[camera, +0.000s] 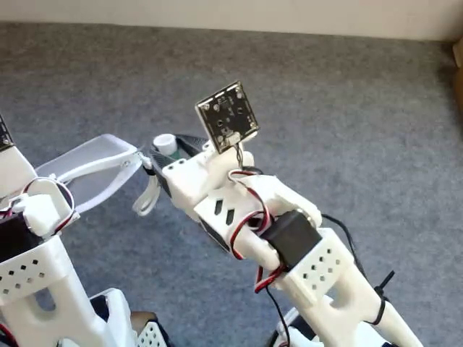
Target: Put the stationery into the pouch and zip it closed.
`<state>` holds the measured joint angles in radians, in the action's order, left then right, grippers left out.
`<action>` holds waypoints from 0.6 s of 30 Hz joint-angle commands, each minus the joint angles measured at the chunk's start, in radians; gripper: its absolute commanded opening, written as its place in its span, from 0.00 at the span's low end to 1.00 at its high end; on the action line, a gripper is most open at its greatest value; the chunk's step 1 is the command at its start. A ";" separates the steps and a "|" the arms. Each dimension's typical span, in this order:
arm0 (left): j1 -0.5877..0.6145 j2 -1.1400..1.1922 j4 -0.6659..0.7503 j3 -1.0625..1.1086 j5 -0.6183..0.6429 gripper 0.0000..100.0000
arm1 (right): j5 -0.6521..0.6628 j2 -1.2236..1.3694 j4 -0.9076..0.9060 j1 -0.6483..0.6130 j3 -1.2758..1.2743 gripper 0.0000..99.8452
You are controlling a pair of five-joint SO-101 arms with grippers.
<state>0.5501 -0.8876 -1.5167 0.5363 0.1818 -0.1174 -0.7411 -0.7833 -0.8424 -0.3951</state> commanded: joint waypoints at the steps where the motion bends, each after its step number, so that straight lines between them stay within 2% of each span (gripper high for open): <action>1: -0.028 -0.005 -0.011 -0.004 -0.011 0.01 | -0.009 -0.025 0.024 -0.010 0.091 0.01; 6: -0.027 -0.005 -0.008 -0.007 -0.008 0.01 | -0.008 -0.025 0.182 -0.010 0.067 0.01; 18: -0.027 -0.005 -0.003 -0.007 -0.008 0.01 | -0.009 -0.038 0.647 -0.016 -0.305 0.01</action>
<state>0.5501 -0.8876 -1.5167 0.5363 0.1818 -0.1174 -0.7411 -0.2601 -0.8500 -0.6467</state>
